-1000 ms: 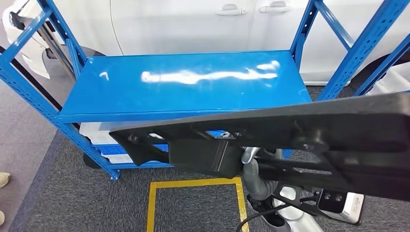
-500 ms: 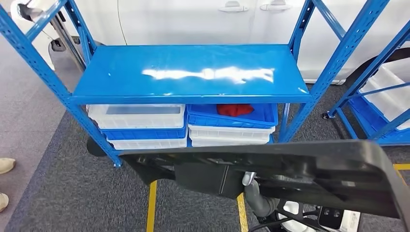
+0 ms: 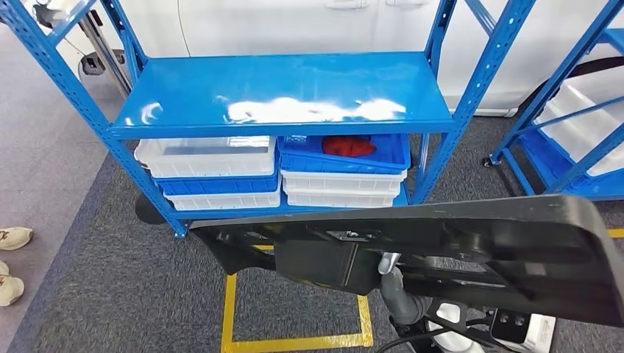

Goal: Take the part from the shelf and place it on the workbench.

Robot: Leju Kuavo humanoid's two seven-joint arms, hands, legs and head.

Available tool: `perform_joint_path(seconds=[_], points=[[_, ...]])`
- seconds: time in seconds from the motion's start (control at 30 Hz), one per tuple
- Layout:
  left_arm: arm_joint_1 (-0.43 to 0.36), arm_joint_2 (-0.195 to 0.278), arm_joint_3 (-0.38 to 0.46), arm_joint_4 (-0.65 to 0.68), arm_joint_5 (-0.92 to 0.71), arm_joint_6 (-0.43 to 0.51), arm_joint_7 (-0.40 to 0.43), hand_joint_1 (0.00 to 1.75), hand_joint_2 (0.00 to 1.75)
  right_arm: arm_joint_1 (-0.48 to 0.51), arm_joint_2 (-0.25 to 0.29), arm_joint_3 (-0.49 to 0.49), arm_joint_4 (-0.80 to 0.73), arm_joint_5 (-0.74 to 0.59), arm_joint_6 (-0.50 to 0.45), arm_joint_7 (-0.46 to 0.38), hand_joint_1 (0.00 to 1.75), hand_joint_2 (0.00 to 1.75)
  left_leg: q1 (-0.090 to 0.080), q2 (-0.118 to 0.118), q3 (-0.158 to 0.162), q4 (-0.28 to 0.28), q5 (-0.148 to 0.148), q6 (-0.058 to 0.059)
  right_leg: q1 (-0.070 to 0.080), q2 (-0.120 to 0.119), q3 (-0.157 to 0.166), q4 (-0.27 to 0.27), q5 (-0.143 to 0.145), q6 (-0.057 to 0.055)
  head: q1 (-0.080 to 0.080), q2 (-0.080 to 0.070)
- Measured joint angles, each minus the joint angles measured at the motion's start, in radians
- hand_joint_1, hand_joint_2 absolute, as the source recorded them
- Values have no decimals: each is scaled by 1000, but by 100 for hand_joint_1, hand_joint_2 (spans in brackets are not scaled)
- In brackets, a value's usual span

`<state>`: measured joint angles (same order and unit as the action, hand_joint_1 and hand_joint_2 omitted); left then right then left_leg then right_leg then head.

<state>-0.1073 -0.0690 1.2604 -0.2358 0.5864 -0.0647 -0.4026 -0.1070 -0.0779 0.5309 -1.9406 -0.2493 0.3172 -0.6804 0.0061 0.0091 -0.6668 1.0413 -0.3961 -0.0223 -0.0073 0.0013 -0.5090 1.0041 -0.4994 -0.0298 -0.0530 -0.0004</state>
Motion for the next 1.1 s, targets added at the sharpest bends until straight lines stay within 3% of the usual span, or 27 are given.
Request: perform_joint_path(seconds=[0.1,0.13,0.2,0.27,0.33,0.4,0.47,0.5,0.6,0.63,0.67,0.7,0.77,0.83,0.9,1.0,1.03,1.1], points=[[2,0,0,0,0,1,0,0,0,0,10,-1,2,-1,8,0,175,175,4,-2,-45,164,-139,-10,1,-1,-41,-1,35,-10,0,0],[2,0,0,0,0,1,0,0,0,0,11,-2,4,-1,9,0,175,175,4,-1,-52,219,-156,-13,2,-1,-54,-1,45,-9,0,0],[3,0,0,0,0,1,2,0,0,0,14,-4,8,-1,13,1,175,175,4,-1,-31,252,-124,-12,3,-2,-80,1,65,-7,0,0],[3,0,0,0,1,1,3,0,0,0,18,-5,10,0,17,1,175,175,3,-1,61,149,-82,-3,6,-2,-100,3,81,-3,0,0],[-1,0,0,0,0,2,6,0,0,-1,22,-6,12,1,22,1,175,175,-2,-1,164,3,-94,9,9,-4,-109,6,93,5,0,0],[-3,0,1,0,0,3,10,0,0,-2,26,-7,13,3,25,1,175,175,-7,0,199,-61,-114,16,10,-6,-112,6,103,16,0,0],[-1,-3,2,0,0,7,12,0,0,-4,28,-8,15,7,29,0,175,175,-3,2,196,-70,-106,25,8,-7,-117,13,103,27,0,0],[0,-4,3,0,0,9,13,0,0,-5,29,-8,17,8,31,0,175,175,-1,3,193,-72,-99,32,7,-6,-125,32,87,34,0,0],[1,-7,4,0,0,13,15,0,0,-8,29,-13,27,10,41,0,175,175,0,5,177,-73,-83,42,0,-3,-192,199,-20,48,0,0],[3,-8,4,0,0,14,16,0,0,-9,29,-15,31,12,42,0,175,175,0,5,171,-72,-79,43,-2,-3,-212,257,-45,51,0,0],[5,-10,5,0,0,14,17,0,0,-9,30,-18,36,15,43,0,175,175,-1,5,166,-70,-77,42,-4,-4,-217,284,-51,53,0,0],[7,-11,5,0,0,15,17,0,0,-9,31,-20,40,17,46,0,175,175,0,5,163,-67,-76,41,-6,-4,-202,272,-37,55,0,0],[8,-15,7,0,0,15,19,0,0,-11,36,-26,45,18,55,0,175,175,0,6,161,-59,-78,36,-7,-13,-130,152,19,51,0,0],[9,-17,9,0,0,15,21,0,0,-16,40,-31,47,13,67,0,175,175,-5,10,156,-49,-83,28,-1,-38,-76,47,47,40,0,0],[13,-17,11,0,0,15,22,0,0,-18,46,-34,48,12,75,0,175,175,-10,20,151,-44,-85,18,5,-45,-72,25,44,26,0,0],[12,-18,13,0,0,11,26,0,0,-15,62,-42,42,26,78,1,175,175,-8,27,144,-24,-106,2,1,-20,-76,18,49,7,0,0],[12,-18,14,0,0,10,29,0,0,-14,68,-44,37,34,78,2,175,175,-5,20,129,12,-130,-3,-1,-13,-75,15,52,2,0,0],[13,-19,17,0,0,10,35,0,0,-11,79,-47,27,49,77,5,175,175,-2,7,71,138,-191,-10,-1,3,-76,14,54,-4,0,0]])
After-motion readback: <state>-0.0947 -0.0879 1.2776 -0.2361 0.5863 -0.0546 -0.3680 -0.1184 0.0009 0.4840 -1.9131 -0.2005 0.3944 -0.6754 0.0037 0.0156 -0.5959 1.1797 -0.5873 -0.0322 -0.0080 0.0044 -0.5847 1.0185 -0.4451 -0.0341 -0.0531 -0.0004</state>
